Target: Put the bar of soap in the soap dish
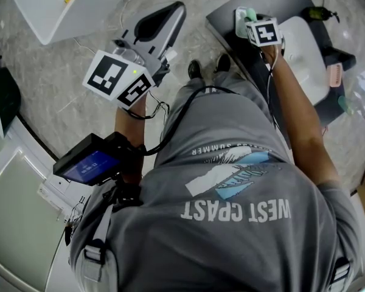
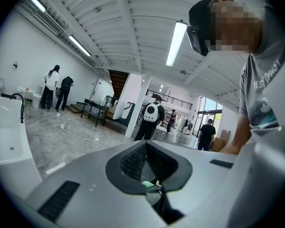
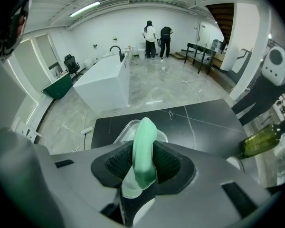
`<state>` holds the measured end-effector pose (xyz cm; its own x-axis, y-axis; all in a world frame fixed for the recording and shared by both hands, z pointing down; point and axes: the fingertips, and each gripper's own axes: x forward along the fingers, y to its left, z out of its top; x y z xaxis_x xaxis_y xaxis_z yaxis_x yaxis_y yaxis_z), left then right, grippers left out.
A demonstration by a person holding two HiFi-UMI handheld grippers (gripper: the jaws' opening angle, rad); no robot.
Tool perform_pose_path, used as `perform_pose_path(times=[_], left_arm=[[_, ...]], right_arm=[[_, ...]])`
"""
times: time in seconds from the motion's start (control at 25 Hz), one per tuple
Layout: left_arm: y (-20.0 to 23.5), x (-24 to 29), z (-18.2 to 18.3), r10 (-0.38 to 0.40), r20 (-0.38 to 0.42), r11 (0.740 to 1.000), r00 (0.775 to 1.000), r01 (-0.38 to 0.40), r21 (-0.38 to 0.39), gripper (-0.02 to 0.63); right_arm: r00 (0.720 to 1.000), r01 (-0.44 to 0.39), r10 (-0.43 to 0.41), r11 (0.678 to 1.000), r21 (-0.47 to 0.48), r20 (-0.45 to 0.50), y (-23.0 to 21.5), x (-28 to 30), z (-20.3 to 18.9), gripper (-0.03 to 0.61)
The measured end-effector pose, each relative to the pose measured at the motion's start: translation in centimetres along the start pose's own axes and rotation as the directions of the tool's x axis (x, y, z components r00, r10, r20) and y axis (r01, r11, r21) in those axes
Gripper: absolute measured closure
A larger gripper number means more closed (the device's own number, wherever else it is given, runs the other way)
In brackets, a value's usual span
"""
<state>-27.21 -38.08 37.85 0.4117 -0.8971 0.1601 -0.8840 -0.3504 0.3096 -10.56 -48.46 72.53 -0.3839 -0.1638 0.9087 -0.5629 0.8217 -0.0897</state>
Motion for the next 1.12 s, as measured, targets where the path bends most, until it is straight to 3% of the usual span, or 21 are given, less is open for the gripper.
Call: perform_pose_path(times=[0.28,0.52,0.72,1.12], left_arm=[[0.1,-0.4,-0.4,0.005,0.001,1.0,1.0,-0.005,0.003,0.607],[0.3,-2.4,0.6,0.008,0.011,1.0,1.0,-0.008,0.009,0.607],[0.2,-3.3,1.0,-0.006,0.028,1.0,1.0,0.005,0.013,0.607],[1.0,-4.5,0.2,-0.007,0.046,1.0,0.999,0.006,0.023,0.607]], right_arm=[[0.999,0.019,-0.019,1.0,-0.007,-0.05,0.1,0.8,-1.3,0.454],[0.988,0.12,-0.124,0.992,-0.045,-0.094,-0.6,-1.0,-1.5,0.454],[0.998,0.06,-0.059,0.997,-0.055,0.025,0.8,-1.7,1.6,0.454],[0.998,0.058,-0.057,0.998,-0.028,0.03,1.5,-1.3,1.6,0.454]])
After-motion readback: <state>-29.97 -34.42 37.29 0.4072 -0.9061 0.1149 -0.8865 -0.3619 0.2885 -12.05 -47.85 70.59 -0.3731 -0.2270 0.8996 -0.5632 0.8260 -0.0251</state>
